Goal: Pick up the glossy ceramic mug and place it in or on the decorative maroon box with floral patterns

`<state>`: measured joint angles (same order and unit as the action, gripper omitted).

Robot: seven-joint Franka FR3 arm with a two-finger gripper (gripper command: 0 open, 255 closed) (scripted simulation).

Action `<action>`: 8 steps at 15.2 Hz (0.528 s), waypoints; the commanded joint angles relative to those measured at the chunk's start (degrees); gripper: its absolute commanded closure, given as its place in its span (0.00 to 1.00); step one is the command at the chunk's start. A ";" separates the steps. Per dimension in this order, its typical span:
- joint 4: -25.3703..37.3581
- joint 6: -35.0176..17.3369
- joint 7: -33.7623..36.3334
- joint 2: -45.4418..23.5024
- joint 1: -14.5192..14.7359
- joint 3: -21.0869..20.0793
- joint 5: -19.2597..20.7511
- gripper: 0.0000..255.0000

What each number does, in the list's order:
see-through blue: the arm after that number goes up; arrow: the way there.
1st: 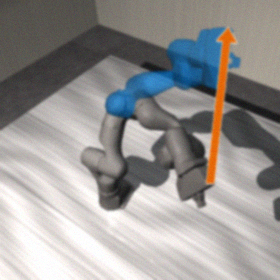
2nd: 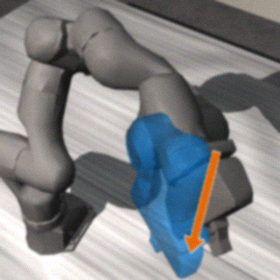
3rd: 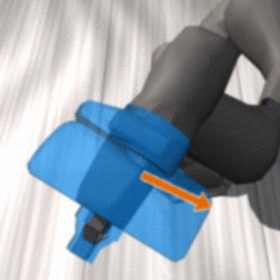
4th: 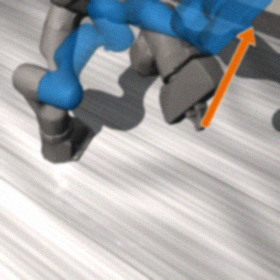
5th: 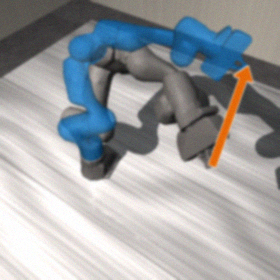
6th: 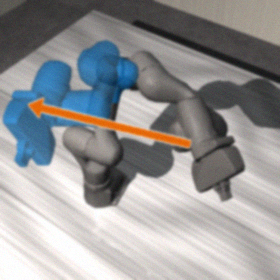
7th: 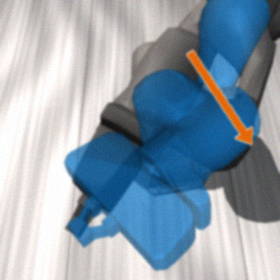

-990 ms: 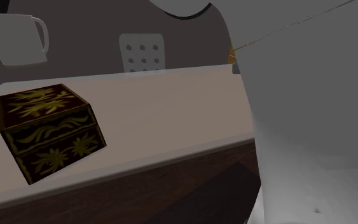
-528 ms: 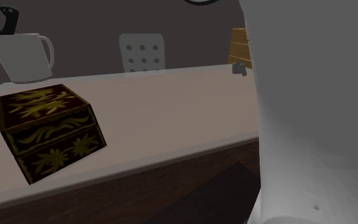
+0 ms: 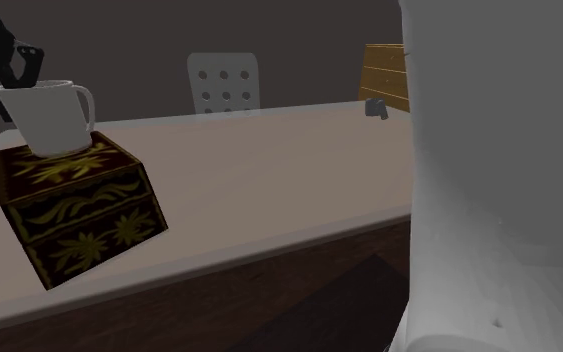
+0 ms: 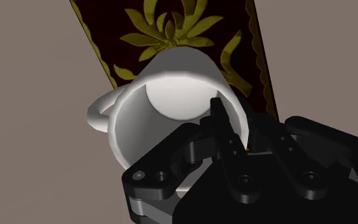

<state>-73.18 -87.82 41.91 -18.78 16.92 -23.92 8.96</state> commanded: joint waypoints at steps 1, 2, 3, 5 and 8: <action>-1.08 -0.83 -0.01 0.32 -0.16 0.01 -0.12 1.00; -1.07 -0.83 -0.01 0.32 -0.16 0.01 -0.12 1.00; -1.07 -0.82 -0.01 0.31 -0.16 0.01 -0.12 1.00; -1.07 -0.82 -0.01 0.31 -0.16 0.01 -0.12 1.00; -1.07 -0.82 -0.01 0.31 -0.16 0.01 -0.12 0.00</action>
<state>-74.25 -88.63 41.90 -18.47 16.76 -23.91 8.84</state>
